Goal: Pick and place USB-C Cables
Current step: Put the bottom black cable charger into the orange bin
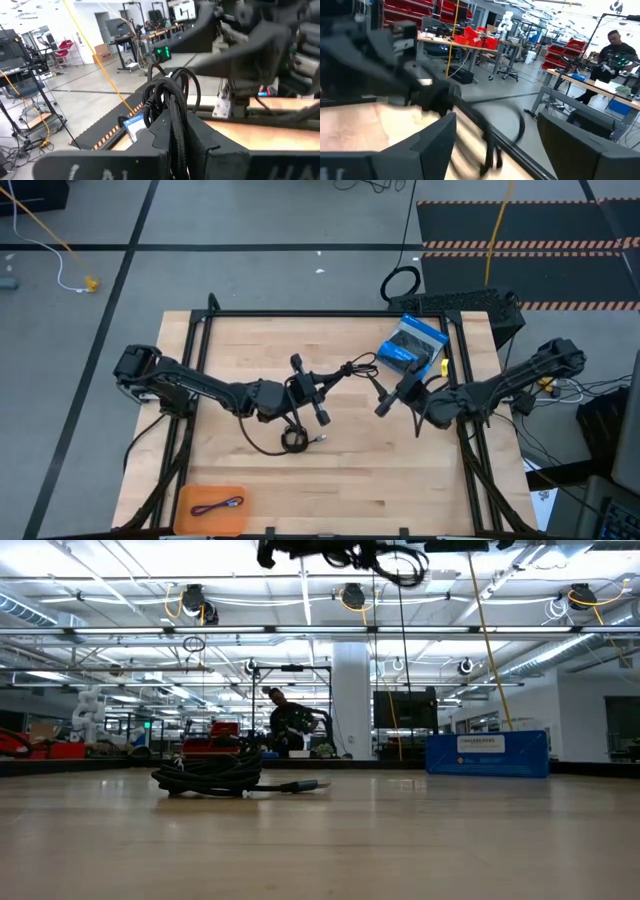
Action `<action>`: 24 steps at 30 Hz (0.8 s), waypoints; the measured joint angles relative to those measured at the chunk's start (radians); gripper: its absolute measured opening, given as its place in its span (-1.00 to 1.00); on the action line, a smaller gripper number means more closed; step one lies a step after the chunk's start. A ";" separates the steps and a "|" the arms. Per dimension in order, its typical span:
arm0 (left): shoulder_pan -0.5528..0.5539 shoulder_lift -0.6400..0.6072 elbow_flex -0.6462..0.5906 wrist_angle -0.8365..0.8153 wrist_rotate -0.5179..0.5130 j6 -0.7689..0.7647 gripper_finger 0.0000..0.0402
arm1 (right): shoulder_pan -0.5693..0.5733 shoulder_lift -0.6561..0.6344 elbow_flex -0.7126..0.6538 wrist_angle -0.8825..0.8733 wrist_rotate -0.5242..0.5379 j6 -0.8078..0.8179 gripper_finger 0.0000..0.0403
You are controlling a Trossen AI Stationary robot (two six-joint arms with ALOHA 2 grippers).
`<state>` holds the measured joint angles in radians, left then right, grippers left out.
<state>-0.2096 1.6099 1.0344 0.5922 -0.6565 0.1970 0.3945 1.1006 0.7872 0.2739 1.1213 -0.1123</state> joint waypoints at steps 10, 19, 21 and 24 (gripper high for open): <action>-0.002 -0.135 0.001 -0.122 0.001 0.001 -0.85 | 0.088 -0.083 0.000 -0.026 -0.004 -0.016 0.36; -0.014 -0.301 0.114 -0.598 -0.014 -0.086 -0.85 | 0.164 -0.136 0.001 -0.085 -0.003 -0.053 0.36; -0.020 -0.324 0.165 -0.790 -0.008 -0.146 -0.85 | 0.172 -0.141 0.001 -0.100 -0.002 -0.053 0.36; -0.027 -0.326 0.267 -0.995 0.020 -0.244 -0.85 | 0.172 -0.146 0.001 -0.111 -0.001 -0.053 0.36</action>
<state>-0.2363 1.2842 1.3012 -0.4023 -0.6364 -0.0469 0.5667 0.9550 0.7879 0.1627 1.1208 -0.1658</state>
